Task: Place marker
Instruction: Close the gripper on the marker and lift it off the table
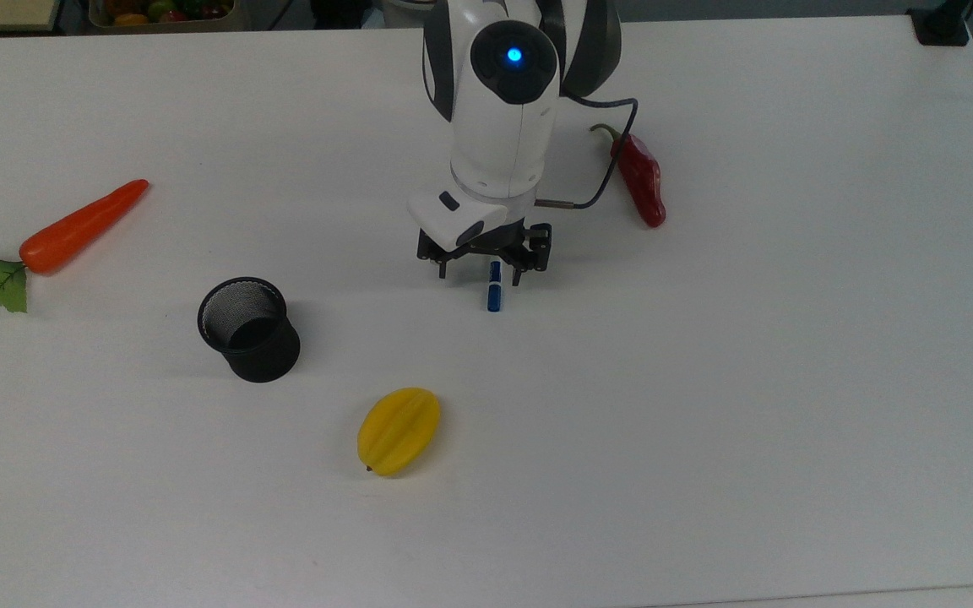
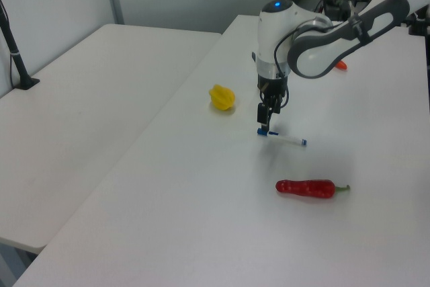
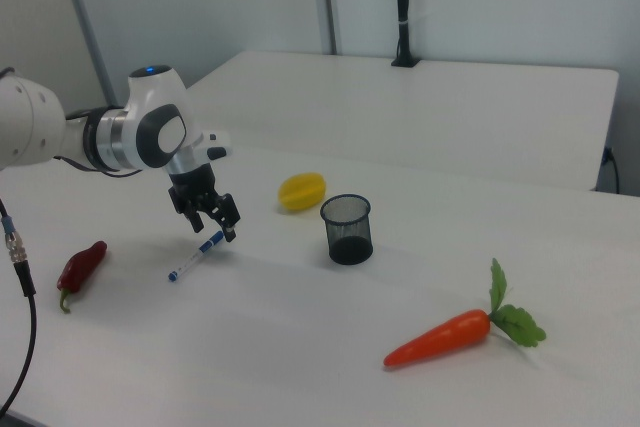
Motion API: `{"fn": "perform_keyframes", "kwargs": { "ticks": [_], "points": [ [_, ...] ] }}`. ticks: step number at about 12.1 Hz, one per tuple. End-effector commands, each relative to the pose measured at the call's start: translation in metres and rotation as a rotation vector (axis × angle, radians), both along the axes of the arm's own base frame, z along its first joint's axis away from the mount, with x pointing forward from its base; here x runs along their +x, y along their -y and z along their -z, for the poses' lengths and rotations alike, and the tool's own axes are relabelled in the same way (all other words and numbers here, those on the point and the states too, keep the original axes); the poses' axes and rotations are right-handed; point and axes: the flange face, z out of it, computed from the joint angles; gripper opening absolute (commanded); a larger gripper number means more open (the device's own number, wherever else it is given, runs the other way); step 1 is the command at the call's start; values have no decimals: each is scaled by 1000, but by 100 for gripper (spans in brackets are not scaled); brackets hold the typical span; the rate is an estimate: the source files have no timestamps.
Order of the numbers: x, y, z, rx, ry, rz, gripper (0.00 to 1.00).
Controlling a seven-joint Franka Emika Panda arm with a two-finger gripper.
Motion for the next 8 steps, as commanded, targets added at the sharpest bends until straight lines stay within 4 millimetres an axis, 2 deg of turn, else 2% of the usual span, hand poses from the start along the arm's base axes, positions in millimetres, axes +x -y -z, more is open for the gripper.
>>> {"fn": "perform_keyframes", "kwargs": {
  "ticks": [1,2,5,8],
  "points": [
    [7,-3,15,-7,29,3,92],
    [8,-4,17,-6,34,4,90],
    [7,-5,19,-6,32,1,54],
    [5,-13,20,-1,28,-8,33]
  ]
}}
